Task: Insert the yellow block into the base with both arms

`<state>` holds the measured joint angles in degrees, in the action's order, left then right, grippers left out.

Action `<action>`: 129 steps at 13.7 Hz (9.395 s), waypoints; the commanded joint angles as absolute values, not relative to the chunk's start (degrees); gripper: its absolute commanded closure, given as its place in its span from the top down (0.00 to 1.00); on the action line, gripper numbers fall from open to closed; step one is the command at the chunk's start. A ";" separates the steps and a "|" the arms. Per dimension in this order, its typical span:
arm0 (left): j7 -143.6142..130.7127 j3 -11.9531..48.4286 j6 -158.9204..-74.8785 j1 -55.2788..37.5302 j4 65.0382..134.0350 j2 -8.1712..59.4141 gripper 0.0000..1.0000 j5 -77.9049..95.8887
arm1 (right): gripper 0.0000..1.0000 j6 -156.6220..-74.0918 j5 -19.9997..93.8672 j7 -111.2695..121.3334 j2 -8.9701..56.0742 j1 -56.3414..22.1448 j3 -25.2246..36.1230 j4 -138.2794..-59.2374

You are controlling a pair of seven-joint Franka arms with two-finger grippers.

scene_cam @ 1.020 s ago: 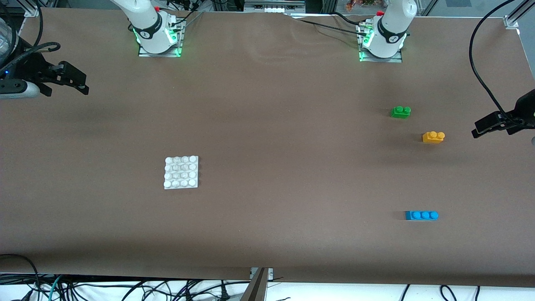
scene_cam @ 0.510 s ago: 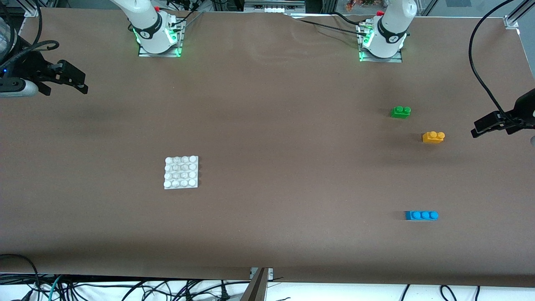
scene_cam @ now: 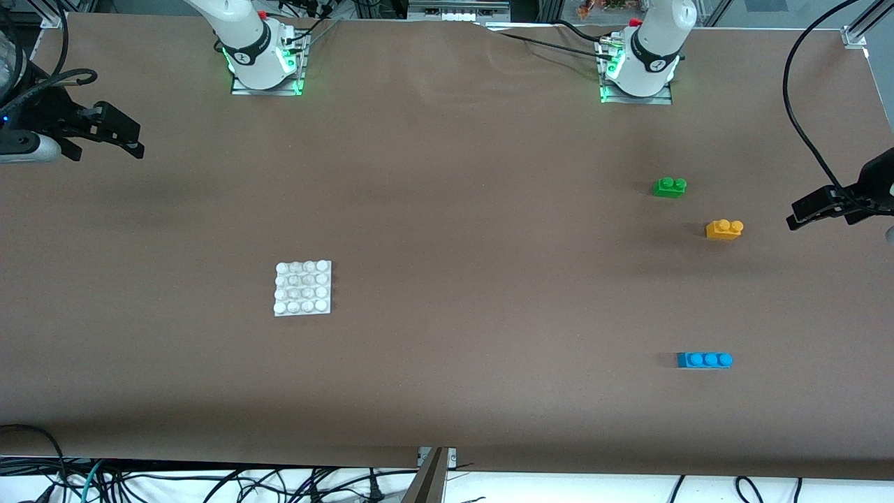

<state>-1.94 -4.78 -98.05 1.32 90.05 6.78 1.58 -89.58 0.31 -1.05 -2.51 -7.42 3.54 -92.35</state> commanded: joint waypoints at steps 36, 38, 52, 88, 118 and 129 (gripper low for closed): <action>-2.29 -4.57 -97.29 1.14 89.56 6.68 1.00 0.35 | 0.99 -90.27 -1.67 -0.79 -2.81 -7.03 1.41 -95.80; -2.29 -4.57 -97.29 1.14 89.56 6.68 1.00 0.35 | 0.99 -90.35 -1.67 -0.88 -3.34 -7.03 1.32 -96.24; -2.29 -4.57 -97.29 1.14 89.56 6.68 1.00 0.35 | 0.99 -92.81 -1.76 -2.20 -3.87 -6.77 0.97 -98.96; -2.29 -4.57 -97.21 1.14 89.56 6.68 1.00 0.35 | 0.99 -158.82 -1.40 -21.89 32.87 -5.19 -7.29 -114.35; -2.29 -4.66 -97.21 1.49 89.47 6.68 1.00 0.44 | 0.64 -170.59 -2.20 -25.48 39.37 -17.30 -7.65 -110.31; -2.29 -4.57 -96.59 1.49 89.56 6.68 1.00 0.44 | 0.64 -170.42 -2.02 -38.92 48.59 -29.34 -7.03 -97.75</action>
